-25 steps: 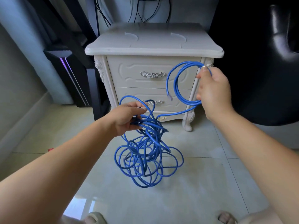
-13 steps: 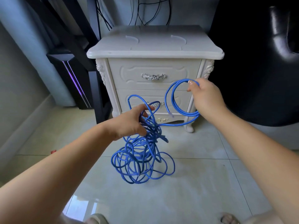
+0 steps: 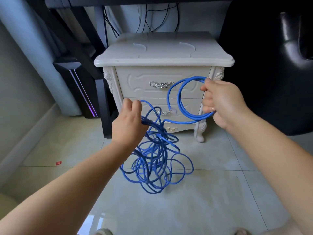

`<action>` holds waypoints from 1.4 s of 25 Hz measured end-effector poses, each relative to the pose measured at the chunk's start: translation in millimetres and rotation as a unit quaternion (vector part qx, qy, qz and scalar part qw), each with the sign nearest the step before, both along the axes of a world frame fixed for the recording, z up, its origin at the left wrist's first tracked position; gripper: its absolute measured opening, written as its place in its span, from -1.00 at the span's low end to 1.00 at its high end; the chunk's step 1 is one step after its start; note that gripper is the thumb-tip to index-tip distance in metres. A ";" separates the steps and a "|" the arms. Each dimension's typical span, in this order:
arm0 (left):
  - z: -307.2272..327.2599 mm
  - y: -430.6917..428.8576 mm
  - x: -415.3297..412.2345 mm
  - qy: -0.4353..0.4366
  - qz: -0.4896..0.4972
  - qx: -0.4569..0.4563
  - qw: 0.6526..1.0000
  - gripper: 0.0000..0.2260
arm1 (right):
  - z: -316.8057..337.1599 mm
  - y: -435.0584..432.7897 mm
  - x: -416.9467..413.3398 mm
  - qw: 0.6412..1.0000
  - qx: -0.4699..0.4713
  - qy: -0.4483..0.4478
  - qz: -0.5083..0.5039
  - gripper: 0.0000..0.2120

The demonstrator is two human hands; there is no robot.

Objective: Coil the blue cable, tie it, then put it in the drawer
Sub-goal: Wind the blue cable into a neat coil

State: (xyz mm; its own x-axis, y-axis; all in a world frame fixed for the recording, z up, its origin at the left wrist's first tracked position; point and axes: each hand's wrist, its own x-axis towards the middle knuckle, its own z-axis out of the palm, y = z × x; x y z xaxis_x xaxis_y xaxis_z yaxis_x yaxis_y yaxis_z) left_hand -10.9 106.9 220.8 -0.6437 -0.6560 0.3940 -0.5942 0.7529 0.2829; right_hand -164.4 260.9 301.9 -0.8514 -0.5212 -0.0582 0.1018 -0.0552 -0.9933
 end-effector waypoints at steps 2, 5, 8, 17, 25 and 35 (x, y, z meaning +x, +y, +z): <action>0.3 0.5 -4.6 -0.013 0.056 0.108 0.993 -0.79 | 6.1 0.5 6.8 0.998 -0.041 -0.047 0.015 -0.71; -3.5 3.4 -10.1 0.131 0.039 0.377 0.916 -0.60 | 16.5 0.3 13.6 0.991 -0.087 -0.098 0.041 -0.70; 2.8 8.9 -15.3 0.197 0.057 0.479 0.853 -0.59 | 23.9 4.3 15.1 0.985 -0.116 -0.122 0.048 -0.69; 21.5 23.2 -15.5 0.188 0.031 0.648 0.737 -0.54 | 32.2 15.6 10.9 0.979 -0.145 -0.138 0.041 -0.70; 27.8 20.8 -20.1 0.283 -0.042 0.687 0.668 -0.70 | 31.5 26.8 2.2 0.992 -0.079 -0.093 -0.028 -0.69; 39.3 19.1 -17.6 0.264 -0.181 0.664 0.676 -0.76 | 17.6 24.5 -8.3 0.932 0.198 0.287 -0.103 -0.70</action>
